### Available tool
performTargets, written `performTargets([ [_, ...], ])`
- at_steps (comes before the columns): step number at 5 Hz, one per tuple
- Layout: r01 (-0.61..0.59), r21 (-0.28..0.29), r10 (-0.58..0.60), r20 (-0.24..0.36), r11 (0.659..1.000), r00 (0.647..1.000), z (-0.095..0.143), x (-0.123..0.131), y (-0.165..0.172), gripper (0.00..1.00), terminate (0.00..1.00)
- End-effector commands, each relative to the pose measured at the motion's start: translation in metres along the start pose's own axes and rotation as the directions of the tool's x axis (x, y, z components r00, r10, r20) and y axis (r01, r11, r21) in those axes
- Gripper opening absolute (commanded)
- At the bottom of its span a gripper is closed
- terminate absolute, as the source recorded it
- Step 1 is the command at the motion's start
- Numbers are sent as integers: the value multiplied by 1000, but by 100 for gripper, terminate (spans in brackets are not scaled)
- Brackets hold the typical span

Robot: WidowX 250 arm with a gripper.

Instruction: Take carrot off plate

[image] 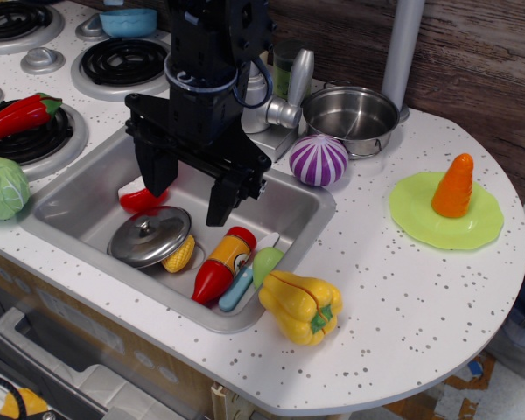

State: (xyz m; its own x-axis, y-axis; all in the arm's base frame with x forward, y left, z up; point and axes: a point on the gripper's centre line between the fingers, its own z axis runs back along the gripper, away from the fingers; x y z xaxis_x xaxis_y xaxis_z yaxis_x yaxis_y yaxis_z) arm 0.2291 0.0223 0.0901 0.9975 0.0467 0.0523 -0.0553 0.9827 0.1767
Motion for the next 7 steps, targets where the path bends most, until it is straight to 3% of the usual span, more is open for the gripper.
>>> performTargets([
  [1,0,0,0,0,1000,1000,0,0,0,100,0],
  [2,17,-27,-17,15,999,1000,27,22,-22,100,0],
  [3,33,-22,-33,3,999,999,58,43,-51,100,0],
  [4,32,-9,-32,34,999,999,88,80,-96,100,0],
  [6,80,-74,-69,137,994,988,84,147,-149,100,0],
  [7,109,-72,-93,194,991,977,68,171,-158,100,0],
])
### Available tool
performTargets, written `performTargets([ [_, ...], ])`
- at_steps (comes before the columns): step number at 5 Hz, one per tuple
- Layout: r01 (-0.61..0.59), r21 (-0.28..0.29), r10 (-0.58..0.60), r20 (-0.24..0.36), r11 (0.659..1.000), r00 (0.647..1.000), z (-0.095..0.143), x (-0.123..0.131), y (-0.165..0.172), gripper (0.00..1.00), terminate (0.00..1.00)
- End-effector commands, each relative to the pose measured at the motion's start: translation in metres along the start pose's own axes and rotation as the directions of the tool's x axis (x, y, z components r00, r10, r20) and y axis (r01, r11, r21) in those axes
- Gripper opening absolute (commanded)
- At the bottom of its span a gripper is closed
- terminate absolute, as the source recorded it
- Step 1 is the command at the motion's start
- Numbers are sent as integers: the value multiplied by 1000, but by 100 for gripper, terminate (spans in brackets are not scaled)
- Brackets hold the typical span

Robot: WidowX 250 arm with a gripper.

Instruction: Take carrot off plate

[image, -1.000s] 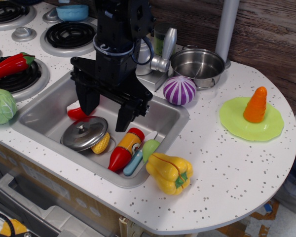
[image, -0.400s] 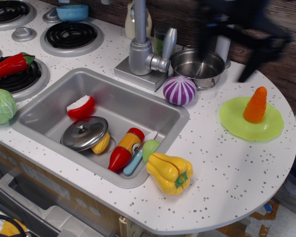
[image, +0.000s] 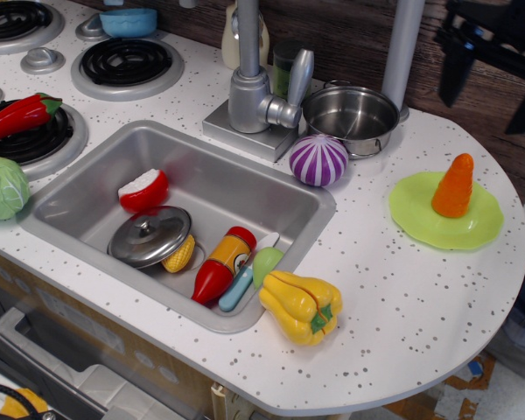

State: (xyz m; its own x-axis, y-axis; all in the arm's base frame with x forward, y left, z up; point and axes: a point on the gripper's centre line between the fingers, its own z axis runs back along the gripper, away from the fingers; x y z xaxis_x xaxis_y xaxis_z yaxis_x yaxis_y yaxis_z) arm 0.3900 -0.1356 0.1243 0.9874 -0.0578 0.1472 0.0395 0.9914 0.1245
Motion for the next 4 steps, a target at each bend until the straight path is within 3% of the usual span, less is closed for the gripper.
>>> performTargets([
  [1,36,-33,-32,132,999,991,-13,34,2,100,0],
  [4,27,-117,-14,104,993,994,-56,28,17,100,0],
])
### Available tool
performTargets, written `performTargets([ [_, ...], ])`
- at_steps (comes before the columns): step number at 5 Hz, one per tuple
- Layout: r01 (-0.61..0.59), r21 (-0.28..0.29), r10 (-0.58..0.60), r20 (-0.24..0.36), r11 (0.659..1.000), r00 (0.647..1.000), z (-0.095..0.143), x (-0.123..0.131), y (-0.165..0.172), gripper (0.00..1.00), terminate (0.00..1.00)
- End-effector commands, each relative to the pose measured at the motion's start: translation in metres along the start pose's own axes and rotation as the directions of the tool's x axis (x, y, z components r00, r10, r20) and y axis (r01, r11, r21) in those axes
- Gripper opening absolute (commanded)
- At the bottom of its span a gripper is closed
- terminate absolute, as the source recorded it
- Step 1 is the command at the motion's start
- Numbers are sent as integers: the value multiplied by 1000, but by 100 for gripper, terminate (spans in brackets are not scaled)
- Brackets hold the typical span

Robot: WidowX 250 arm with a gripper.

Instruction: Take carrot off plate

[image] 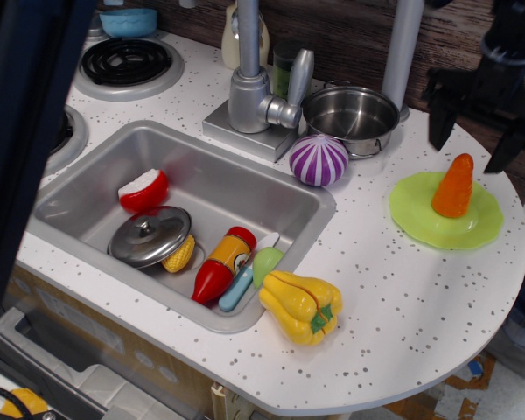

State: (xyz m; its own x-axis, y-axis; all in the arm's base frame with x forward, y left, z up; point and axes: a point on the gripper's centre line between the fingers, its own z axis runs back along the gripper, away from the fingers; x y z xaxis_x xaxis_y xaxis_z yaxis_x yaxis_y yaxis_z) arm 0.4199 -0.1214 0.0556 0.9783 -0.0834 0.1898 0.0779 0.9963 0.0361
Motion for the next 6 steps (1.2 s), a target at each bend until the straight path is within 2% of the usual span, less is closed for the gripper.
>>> performTargets([
  [1,-20,-31,23,76,999,997,5,5,9,100,0],
  [2,-43,-39,46,76,998,996,2,-1,10,100,0],
  [3,-62,-36,65,86,997,994,1,-3,6,0,0],
  [5,-71,-7,72,87,997,994,14,-4,2,0,0],
  [6,-106,42,102,79,994,992,29,-12,3,0,0],
])
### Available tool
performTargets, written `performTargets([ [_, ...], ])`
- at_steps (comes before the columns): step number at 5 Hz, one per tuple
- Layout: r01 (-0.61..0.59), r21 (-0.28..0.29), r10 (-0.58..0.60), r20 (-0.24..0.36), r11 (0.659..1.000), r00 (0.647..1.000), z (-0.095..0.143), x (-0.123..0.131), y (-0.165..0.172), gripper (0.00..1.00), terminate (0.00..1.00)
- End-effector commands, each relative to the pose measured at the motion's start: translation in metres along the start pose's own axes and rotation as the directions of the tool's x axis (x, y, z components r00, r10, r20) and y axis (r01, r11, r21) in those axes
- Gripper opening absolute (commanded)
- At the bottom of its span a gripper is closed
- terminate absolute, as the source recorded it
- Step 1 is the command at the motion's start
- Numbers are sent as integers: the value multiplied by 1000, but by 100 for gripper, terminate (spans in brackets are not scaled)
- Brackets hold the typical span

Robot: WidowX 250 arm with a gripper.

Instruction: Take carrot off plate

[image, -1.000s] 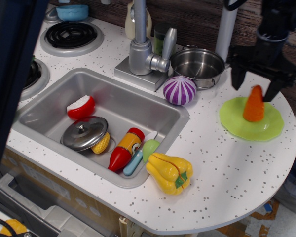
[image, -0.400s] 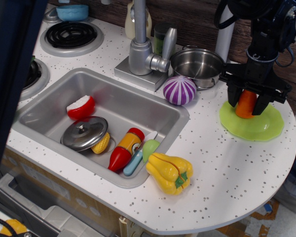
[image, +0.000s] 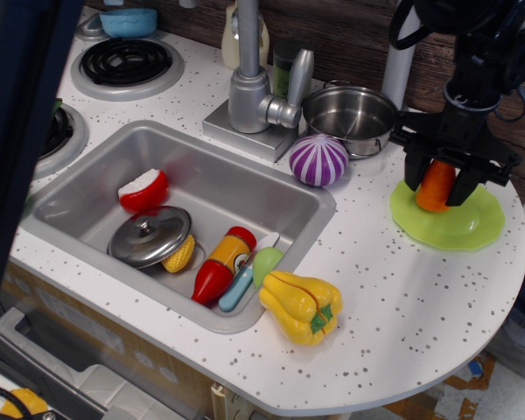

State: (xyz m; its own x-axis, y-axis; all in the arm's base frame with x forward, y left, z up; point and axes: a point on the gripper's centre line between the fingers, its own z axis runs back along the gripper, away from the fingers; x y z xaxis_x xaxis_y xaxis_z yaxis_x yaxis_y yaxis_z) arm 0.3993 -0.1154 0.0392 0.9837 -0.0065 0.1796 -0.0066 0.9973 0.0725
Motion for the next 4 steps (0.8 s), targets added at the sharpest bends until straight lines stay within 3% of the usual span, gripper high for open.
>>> performTargets([
  [1,-89,44,86,73,995,994,54,-7,-4,0,0],
  [3,-162,46,159,51,986,986,35,-62,3,0,0],
  [4,-166,43,164,48,985,985,28,-74,8,0,0],
])
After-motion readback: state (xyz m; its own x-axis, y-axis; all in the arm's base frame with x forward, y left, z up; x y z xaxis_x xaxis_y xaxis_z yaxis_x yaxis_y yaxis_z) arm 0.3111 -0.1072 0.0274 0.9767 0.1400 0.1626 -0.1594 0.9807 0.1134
